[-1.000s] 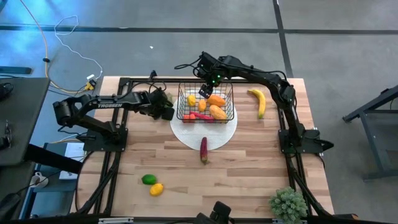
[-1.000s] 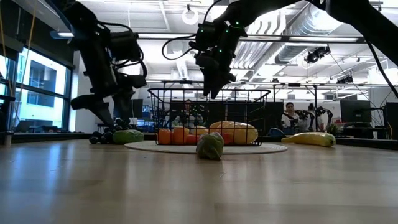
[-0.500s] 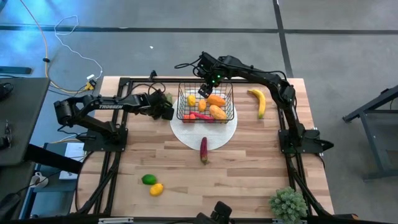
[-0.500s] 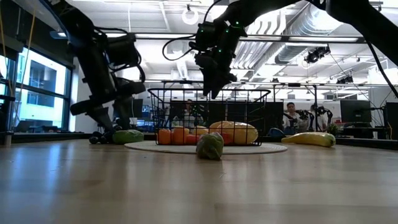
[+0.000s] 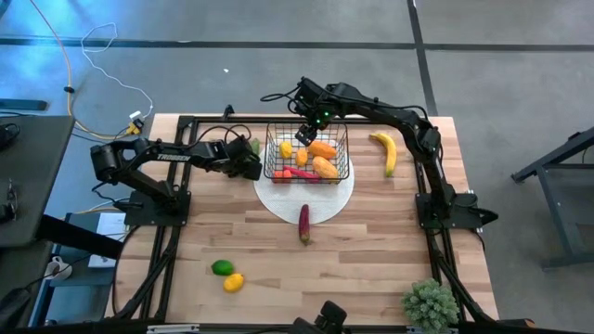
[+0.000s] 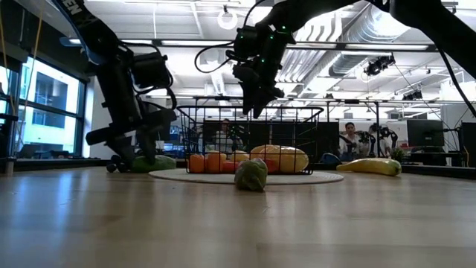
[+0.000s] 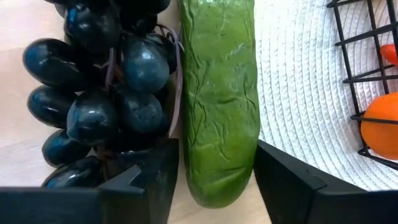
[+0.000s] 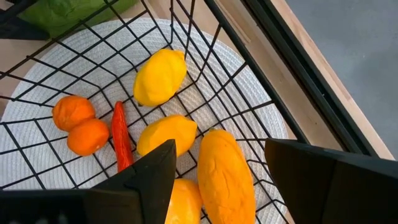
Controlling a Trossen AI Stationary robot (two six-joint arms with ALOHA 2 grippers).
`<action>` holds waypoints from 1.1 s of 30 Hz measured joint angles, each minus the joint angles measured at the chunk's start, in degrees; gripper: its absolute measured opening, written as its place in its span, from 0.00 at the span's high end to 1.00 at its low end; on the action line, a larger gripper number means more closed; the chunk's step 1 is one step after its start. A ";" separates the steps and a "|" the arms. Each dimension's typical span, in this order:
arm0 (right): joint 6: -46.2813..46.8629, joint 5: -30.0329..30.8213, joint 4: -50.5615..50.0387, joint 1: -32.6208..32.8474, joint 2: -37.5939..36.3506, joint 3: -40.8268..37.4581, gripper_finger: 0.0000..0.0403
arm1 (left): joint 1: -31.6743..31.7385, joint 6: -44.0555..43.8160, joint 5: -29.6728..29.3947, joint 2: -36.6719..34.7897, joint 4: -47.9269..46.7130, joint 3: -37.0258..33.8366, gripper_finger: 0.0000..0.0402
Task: Build produce basket
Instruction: Put the cucumber into the wire basket
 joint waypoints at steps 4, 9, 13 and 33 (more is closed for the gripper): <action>0.28 0.00 -0.01 -0.01 0.00 0.00 0.44 | 0.00 0.51 -0.04 0.00 -0.01 0.00 0.65; 1.48 0.00 -0.02 -0.01 0.00 0.00 0.44 | 0.00 2.08 2.10 -0.03 0.01 0.04 0.77; 3.13 0.02 -0.21 -0.02 -0.02 0.00 0.44 | 0.00 2.45 5.14 -1.03 -0.38 0.04 0.77; 14.53 6.06 -2.99 2.06 -4.87 0.00 0.44 | 0.04 8.44 4.87 -20.45 -4.94 0.09 0.76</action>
